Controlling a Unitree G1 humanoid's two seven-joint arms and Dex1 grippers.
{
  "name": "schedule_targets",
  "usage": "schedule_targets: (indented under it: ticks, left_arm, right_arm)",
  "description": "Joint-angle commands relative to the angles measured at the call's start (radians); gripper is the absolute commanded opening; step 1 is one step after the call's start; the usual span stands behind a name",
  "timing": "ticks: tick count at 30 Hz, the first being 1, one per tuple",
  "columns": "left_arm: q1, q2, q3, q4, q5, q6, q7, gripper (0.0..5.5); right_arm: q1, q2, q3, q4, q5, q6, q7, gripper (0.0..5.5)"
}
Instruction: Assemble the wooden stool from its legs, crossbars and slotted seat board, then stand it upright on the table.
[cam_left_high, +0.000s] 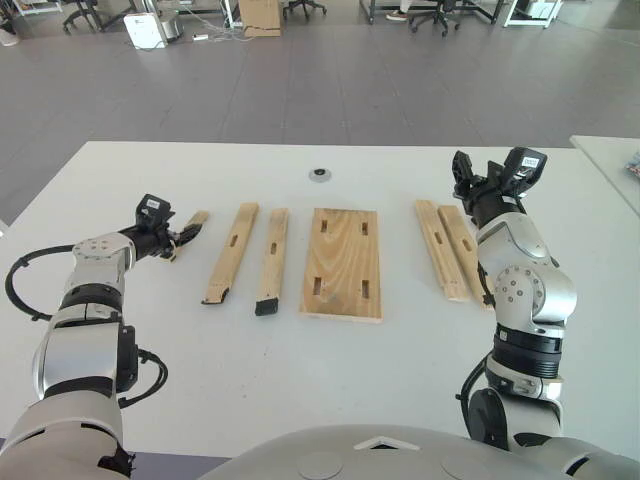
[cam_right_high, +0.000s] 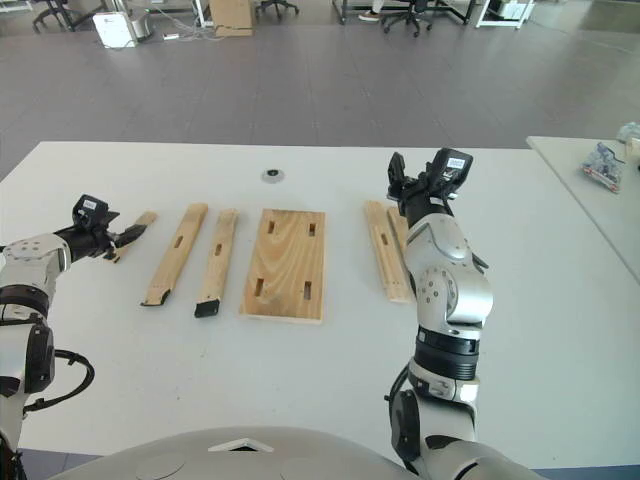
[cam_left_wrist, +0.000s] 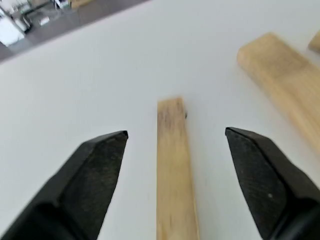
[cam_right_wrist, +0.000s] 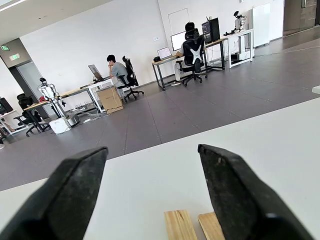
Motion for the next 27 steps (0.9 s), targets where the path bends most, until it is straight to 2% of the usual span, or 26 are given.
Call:
schedule_targets:
  ticks: [1,5,8,20,23,27]
  left_arm:
    - [0.004,0.029,-0.050,0.045,0.060,0.080,-0.026,3.60]
    - [0.030,0.040,-0.082,0.077,0.095,0.191,-0.038,3.60]
    - [0.044,0.029,-0.071,0.076,0.069,0.216,-0.076,3.16]
    - [0.075,0.010,-0.076,0.081,0.080,0.209,-0.042,1.31]
    - [0.072,-0.005,-0.062,0.070,0.061,0.162,-0.067,1.30]
    - [-0.007,-0.041,0.063,0.008,-0.073,0.013,-0.090,1.30]
  right_arm:
    - [-0.015,0.003,0.001,0.002,-0.006,0.015,-0.002,3.38]
    - [-0.020,0.005,0.007,0.008,-0.007,0.014,-0.002,3.38]
    - [-0.019,0.003,0.007,0.006,-0.009,0.014,-0.003,3.38]
    - [-0.018,0.015,0.009,0.004,-0.021,0.011,-0.007,3.38]
    - [-0.016,0.020,0.006,0.001,-0.015,0.019,-0.008,3.38]
    - [-0.025,0.037,-0.004,-0.008,0.009,0.033,-0.007,3.38]
